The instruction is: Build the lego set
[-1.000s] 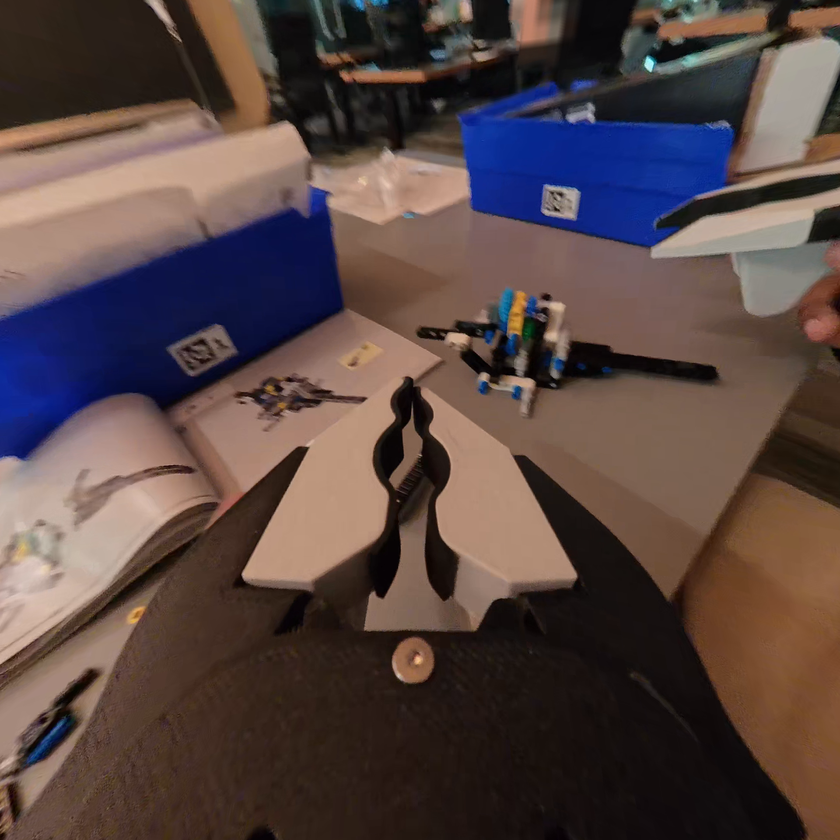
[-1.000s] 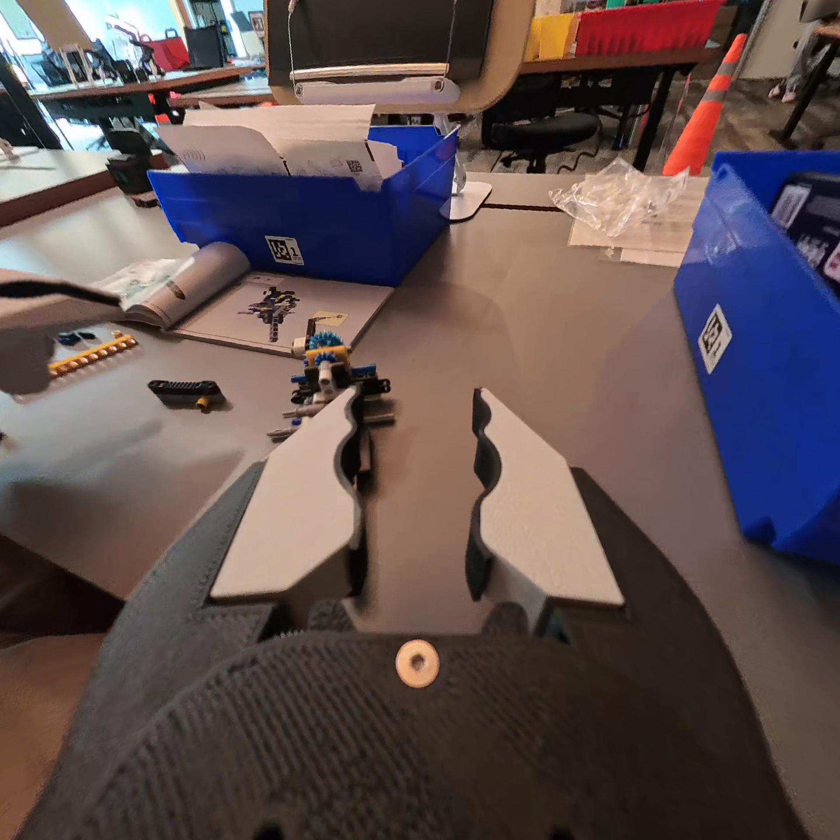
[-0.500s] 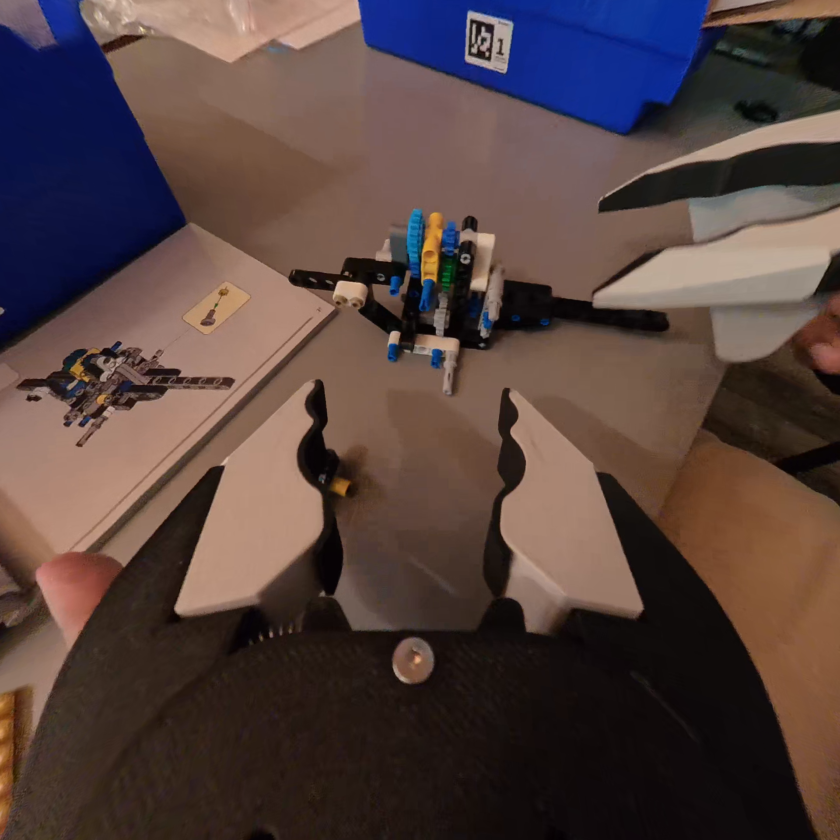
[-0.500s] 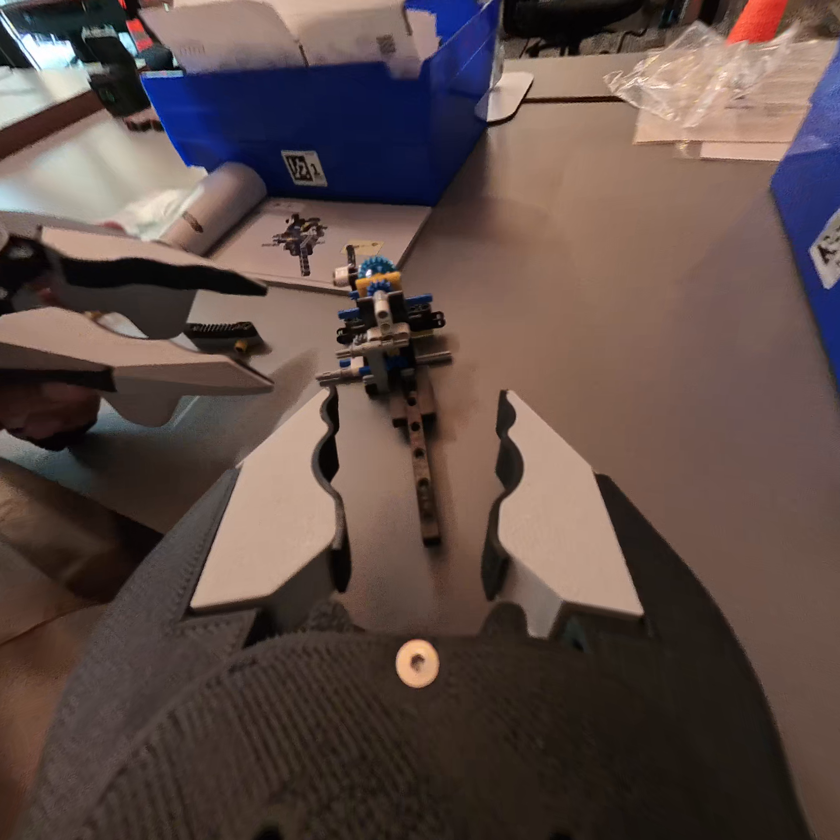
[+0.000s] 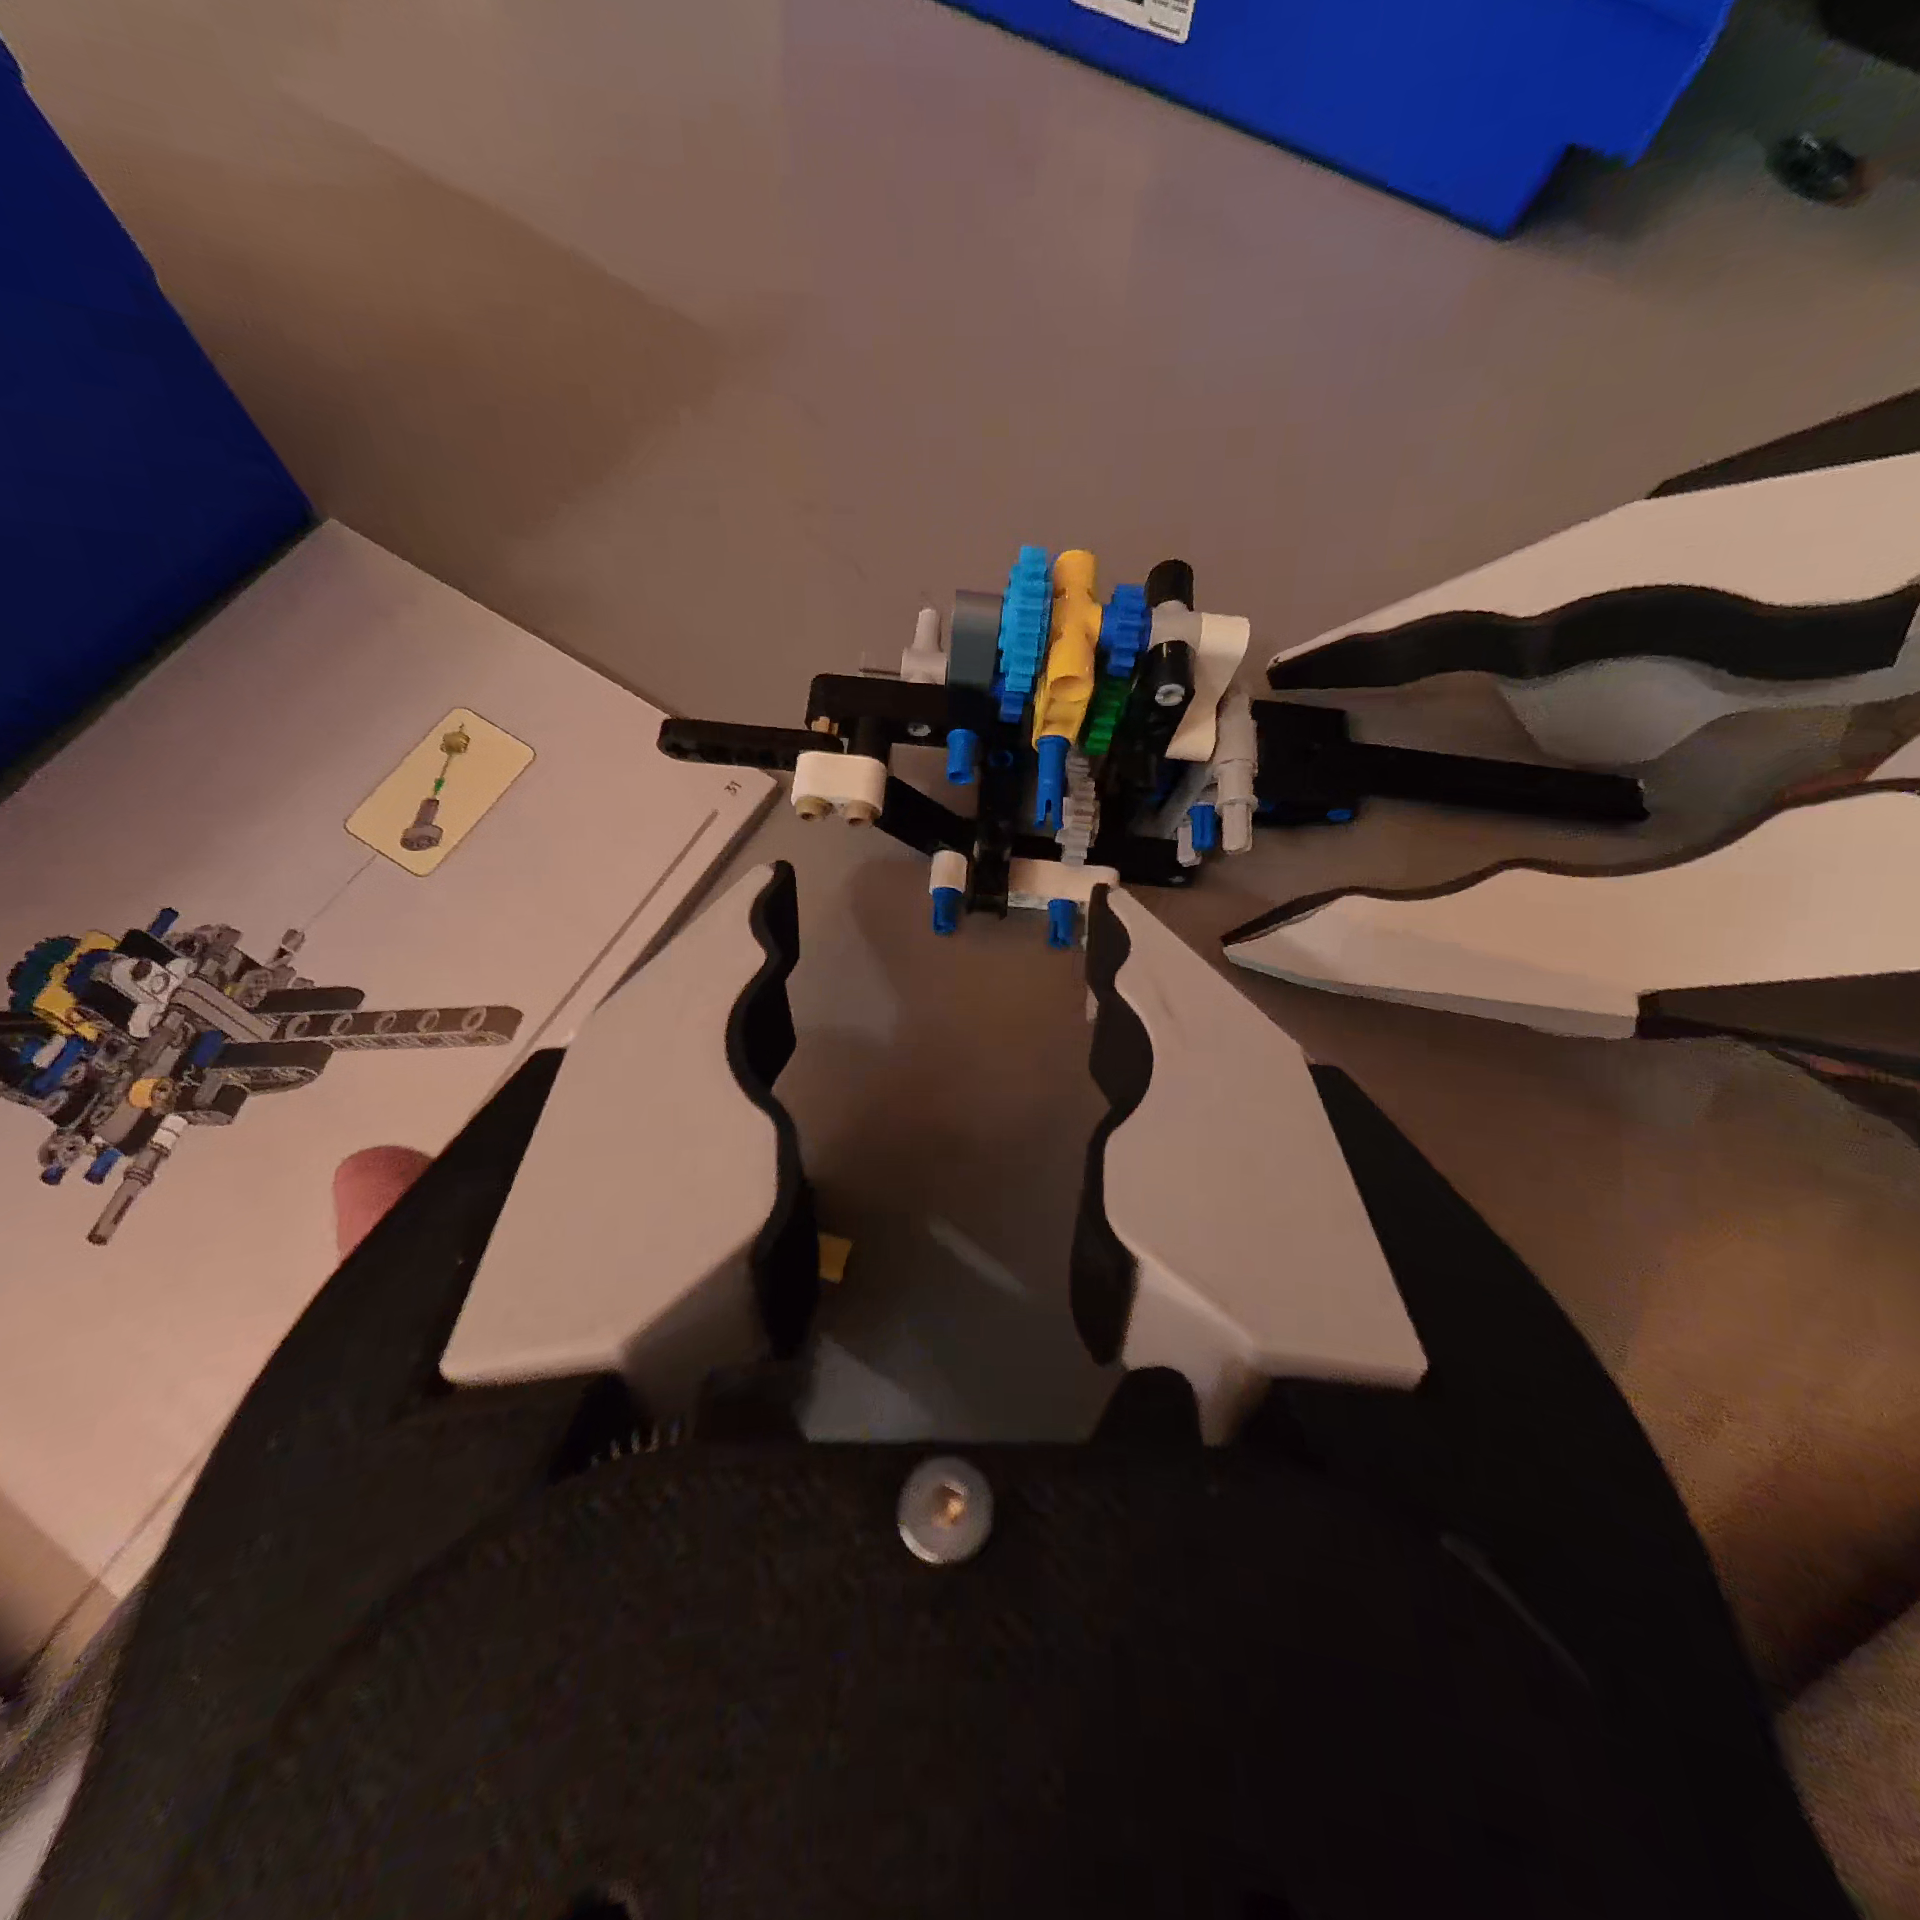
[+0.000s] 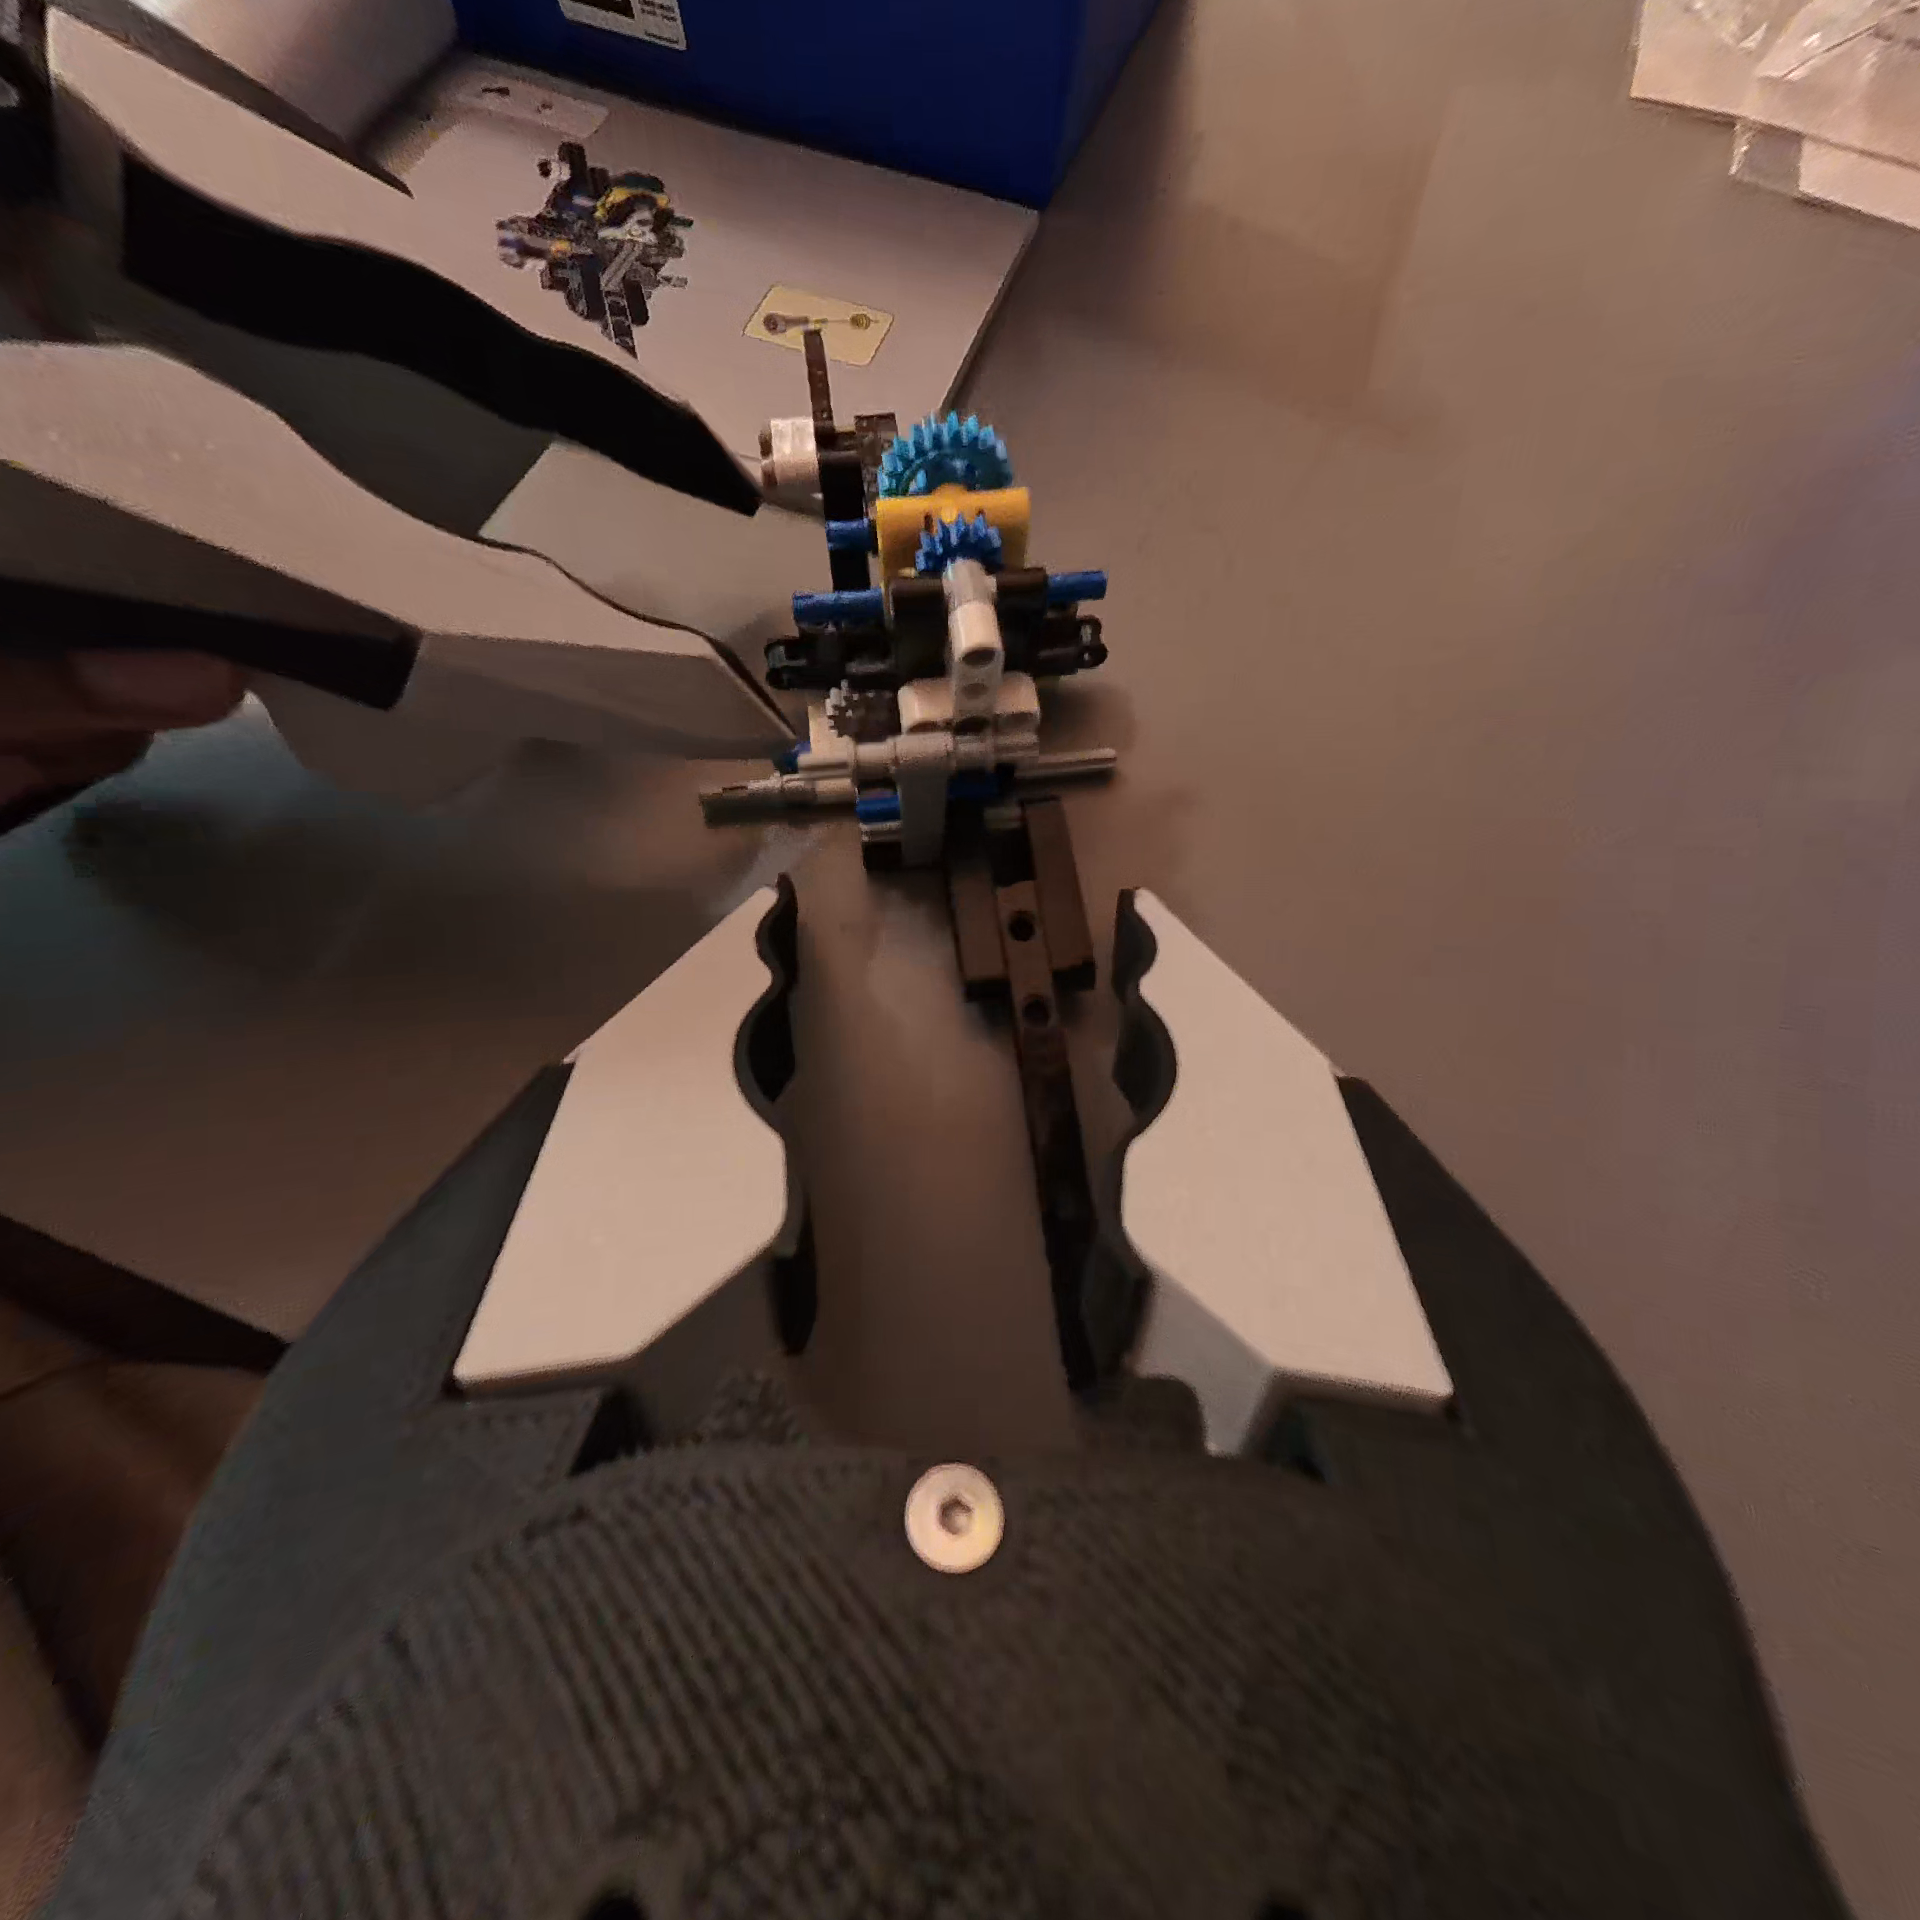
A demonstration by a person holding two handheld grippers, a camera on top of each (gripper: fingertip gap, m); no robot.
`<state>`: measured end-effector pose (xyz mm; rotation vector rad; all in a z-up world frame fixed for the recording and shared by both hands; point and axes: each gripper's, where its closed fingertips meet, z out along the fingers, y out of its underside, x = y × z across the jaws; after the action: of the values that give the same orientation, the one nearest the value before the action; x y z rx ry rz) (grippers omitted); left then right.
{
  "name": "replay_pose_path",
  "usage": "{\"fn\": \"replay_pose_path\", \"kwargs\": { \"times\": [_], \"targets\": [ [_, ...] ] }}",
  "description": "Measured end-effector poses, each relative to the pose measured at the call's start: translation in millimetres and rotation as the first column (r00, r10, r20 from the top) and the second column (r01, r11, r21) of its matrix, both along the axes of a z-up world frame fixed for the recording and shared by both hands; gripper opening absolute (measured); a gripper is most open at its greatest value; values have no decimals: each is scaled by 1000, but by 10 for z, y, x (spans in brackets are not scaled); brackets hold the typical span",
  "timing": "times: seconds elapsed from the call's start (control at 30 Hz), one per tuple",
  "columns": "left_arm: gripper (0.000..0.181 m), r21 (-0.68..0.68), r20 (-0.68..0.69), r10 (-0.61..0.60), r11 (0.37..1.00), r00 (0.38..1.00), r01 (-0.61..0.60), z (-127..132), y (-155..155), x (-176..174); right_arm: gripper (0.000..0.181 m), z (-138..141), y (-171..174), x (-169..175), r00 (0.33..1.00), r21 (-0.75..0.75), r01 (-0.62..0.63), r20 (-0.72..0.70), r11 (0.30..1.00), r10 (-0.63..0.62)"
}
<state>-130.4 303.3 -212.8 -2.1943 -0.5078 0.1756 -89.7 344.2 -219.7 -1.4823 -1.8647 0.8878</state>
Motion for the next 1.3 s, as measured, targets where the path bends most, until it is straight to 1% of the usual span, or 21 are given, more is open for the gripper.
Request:
{"fn": "replay_pose_path", "kwargs": {
  "times": [0.03, 0.13, 0.27, 0.43, 0.6, 0.77, 1.0, 1.23, 1.3],
  "targets": [
    [53, 7, -23, 4, 1000, 1000, -3, 6, 10, -19, 60, 9, -1, -20, 1000, 3, -3, 4, 1000, 3],
    [54, -15, -41, -3, 1000, 999, 2, -13, 32, -29, 57, 23, 46, -69, 1000, 47, -7, 1, 999, 7],
    [57, -15, -41, -23, 1000, 999, 22, -14, 34, 4, 52, 40, 35, -102, 998, 36, -56, -11, 998, 57],
    [48, 26, -4, -14, 1000, 1000, 15, 15, 0, 3, 46, 32, 108, -121, 994, 108, -108, -23, 988, 111],
    [42, 33, 1, 5, 999, 1000, -5, 21, -25, -14, 33, 47, 90, -98, 989, 100, -140, -37, 985, 144],
    [42, -11, -45, 4, 1000, 999, -4, -10, -20, -6, 37, -4, 37, -73, 981, 83, -195, 2, 977, 195],
    [40, -96, -142, -40, 995, 989, 27, -66, 13, 56, 33, 28, 46, -91, 981, 70, -193, -12, 979, 194],
    [38, -93, -140, -45, 995, 989, 32, -62, 16, 63, 30, 11, 46, -105, 981, 46, -192, 7, 980, 192],
    [34, -95, -145, -51, 995, 988, 37, -63, 20, 70, 30, 10, 45, -112, 982, 40, -191, 10, 981, 191]
  ]
}}
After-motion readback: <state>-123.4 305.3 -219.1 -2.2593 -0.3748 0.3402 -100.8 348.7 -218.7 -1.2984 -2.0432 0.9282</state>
